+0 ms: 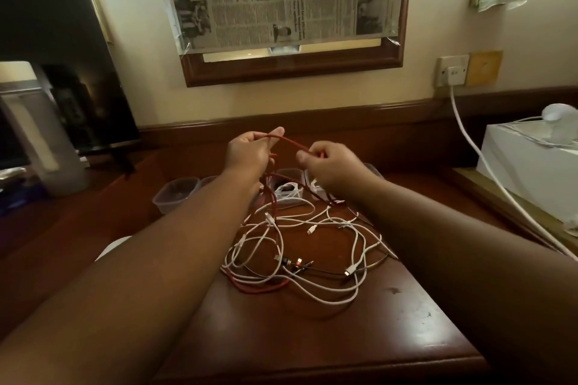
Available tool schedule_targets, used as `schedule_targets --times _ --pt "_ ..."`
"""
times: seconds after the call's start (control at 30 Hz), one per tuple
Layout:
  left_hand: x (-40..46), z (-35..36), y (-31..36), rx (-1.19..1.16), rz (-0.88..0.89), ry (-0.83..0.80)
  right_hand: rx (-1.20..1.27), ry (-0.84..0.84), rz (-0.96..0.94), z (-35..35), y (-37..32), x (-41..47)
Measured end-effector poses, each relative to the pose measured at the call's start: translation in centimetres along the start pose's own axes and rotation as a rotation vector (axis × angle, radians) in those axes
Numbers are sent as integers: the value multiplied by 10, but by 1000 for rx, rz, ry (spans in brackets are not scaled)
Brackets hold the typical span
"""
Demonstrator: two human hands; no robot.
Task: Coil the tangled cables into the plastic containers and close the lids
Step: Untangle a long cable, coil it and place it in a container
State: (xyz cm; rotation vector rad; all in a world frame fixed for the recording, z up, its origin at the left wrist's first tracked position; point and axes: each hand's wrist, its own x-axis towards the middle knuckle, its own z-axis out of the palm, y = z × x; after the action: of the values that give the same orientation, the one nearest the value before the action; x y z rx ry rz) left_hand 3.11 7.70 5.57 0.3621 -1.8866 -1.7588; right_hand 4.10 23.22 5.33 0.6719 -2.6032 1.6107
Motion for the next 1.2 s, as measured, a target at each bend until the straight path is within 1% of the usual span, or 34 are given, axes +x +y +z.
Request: schedule_targets --times 0.07,0.13,0.17,0.23,0.3,0.37,0.4,0.43,0.5,0.53,0.6,0.63,0.7,0.73,0.77,0.8,0.93,1.0,1.03,1.07,1.1,1.13,1.2 --pt "-4 -2 -10 13 -28 -20 270 190 -75 -12 -3 1" --pt "-11 -1 -20 28 -52 -73 510 371 -148 -22 -4 -2" --pt "-15 1 -25 38 -45 -99 613 433 -149 -26 -5 -3" --pt "-20 5 -33 73 -16 -129 816 496 -88 -31 -10 -4" --pt "-24 8 -38 159 19 -168 1114 472 -10 -38 -17 -2" --pt "-26 10 -45 305 38 -245 1399 371 40 -47 -24 -1" --pt "-27 11 -48 391 46 -283 1470 319 56 -52 -27 -3" --pt "-28 12 -50 472 59 -314 1478 289 76 -56 -29 -3" --pt "-28 11 -49 571 87 -349 1368 281 119 -63 -31 -4" --pt "-26 9 -47 577 91 -343 1274 274 127 -65 -29 -4" --pt "-17 2 -39 495 41 -282 1015 219 136 -68 -25 -5" --pt "-12 -2 -33 421 3 -232 812 157 148 -67 -23 -8" --pt "-5 -8 -20 281 -22 -142 182 19 140 -62 -17 -14" --pt "-2 -10 -15 257 5 -118 -94 -32 89 -58 -14 -16" --pt "-1 -9 -10 259 45 -105 -270 -54 42 -56 -10 -16" --pt "-2 -8 -6 269 87 -91 -358 -63 17 -54 -7 -17" --pt "-3 1 1 311 222 -11 -602 -68 -21 -45 6 -15" --pt "1 3 -2 323 273 37 -684 -28 -64 -41 13 -15" --pt "3 3 -5 324 282 56 -667 -4 -82 -39 16 -15" --pt "4 3 -9 329 287 68 -582 25 -91 -39 17 -16" --pt "3 4 -14 345 292 72 -444 73 -96 -39 16 -16" --pt "2 4 -20 374 304 70 -308 155 -116 -40 14 -15" --pt "-4 8 -33 434 345 40 -163 369 -200 -45 8 -11"
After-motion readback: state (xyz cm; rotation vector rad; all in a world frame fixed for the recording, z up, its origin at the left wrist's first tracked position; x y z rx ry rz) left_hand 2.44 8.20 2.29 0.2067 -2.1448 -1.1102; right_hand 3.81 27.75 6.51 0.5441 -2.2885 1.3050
